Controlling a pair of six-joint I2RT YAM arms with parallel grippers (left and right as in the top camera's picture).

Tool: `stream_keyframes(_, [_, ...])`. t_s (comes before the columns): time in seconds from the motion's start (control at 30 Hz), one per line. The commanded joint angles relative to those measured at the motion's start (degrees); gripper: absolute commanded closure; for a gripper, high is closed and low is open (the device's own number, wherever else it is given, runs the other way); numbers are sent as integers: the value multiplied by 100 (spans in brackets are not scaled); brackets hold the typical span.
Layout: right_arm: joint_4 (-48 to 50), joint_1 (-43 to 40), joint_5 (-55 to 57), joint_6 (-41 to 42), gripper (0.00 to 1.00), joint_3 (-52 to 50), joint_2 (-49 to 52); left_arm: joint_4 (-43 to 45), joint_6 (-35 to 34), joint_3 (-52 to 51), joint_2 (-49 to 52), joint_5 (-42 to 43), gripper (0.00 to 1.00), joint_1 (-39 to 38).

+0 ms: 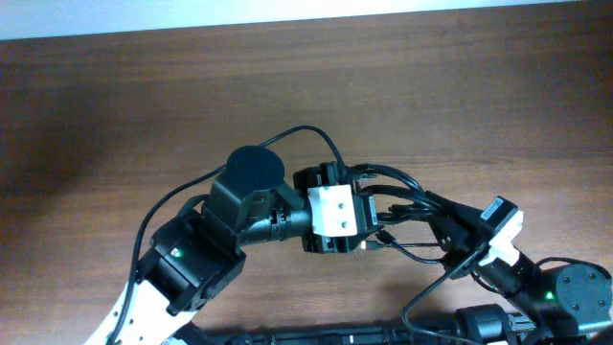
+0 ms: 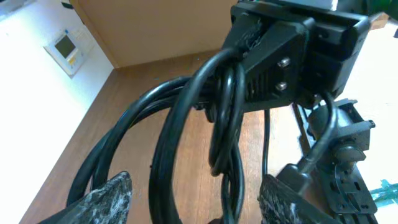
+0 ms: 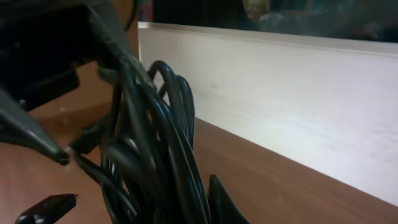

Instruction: Untangle cables

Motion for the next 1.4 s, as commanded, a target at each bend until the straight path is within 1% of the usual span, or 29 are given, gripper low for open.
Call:
stream_keyframes(0.0, [105,-35,-282,66,96,24,-7,122,50,74,133,85,33,13])
stream_keyframes(0.07, [138,-35,-299,66,96,24,-7,168,50,74,153,85,33,13])
stream_keyframes(0.1, [162,-35,-431,66,96,24,-7,195,50,74,160,85,41,13])
stream_keyframes(0.13, [188,-35,-514,63,96,24,-7,214,50,74,164,87,69,11])
stream_keyframes(0.17, [188,-35,-511,61,96,24,-7,234,50,74,170,87,88,11])
stream_keyframes(0.2, [186,-37,-511,44,95,24,-7,254,50,74,181,87,100,11])
stream_keyframes(0.27, [188,-37,-505,42,95,24,-7,258,48,74,179,87,100,13])
stream_keyframes(0.3, [190,-37,-442,44,88,24,-7,264,48,74,179,85,100,13])
stream_keyframes(0.33, [184,-37,-361,46,76,24,-7,289,48,74,179,85,100,13])
stream_keyframes(0.37, [184,-37,-361,44,60,24,-7,297,50,74,179,81,100,13])
stream_keyframes(0.4, [184,-37,-361,44,46,24,-7,297,50,74,179,17,100,13])
stream_keyframes(0.43, [168,-37,-361,44,30,24,-7,295,46,74,179,-197,100,13])
stream_keyframes(0.47, [92,-37,-358,42,23,24,-7,295,44,74,179,-424,100,13])
stream_keyframes(0.5, [35,-37,-271,13,20,24,-7,295,44,74,179,-570,100,13])
stream_keyframes(0.57, [-74,-37,-4,0,19,24,-7,302,-37,74,179,-984,100,13])
stream_keyframes(0.7, [-229,-37,254,0,19,24,-7,354,-601,74,179,-2177,100,13])
stream_keyframes(0.73, [-229,-37,271,2,19,24,-7,356,-686,74,179,-2312,100,13])
stream_keyframes(0.83, [-284,-37,577,4,19,24,-7,389,-688,74,179,-2361,100,13])
stream_keyframes(0.87, [-339,-37,684,4,19,24,-7,452,-931,74,179,-2625,100,13])
stream_keyframes(0.93, [-369,-37,809,7,19,24,-7,492,-1191,74,179,-2997,100,13])
stream_keyframes(1.0, [-385,-37,811,4,19,24,-7,492,-1176,74,179,-3040,100,13])
stream_keyframes(1.07, [-402,-37,1051,28,19,24,-7,511,-1261,74,179,-3318,100,13])
stream_keyframes(1.13, [-457,-37,1154,28,19,24,-7,601,-1790,74,179,-3539,100,13])
stream_keyframes(1.2, [-468,-35,1193,28,18,24,-7,682,-2297,74,179,-3397,100,11])
stream_keyframes(1.23, [-470,-37,1193,28,18,24,-7,715,-2337,74,179,-2933,100,11])
stream_keyframes(1.3, [-466,-37,1414,85,4,24,-7,809,-2337,74,179,-1912,100,11])
stream_keyframes(1.33, [-474,-37,1602,271,2,24,-7,852,-2334,74,179,-1567,100,11])
stream_keyframes(1.37, [-490,-35,1814,487,2,24,-7,857,-2334,74,179,-1412,100,11])
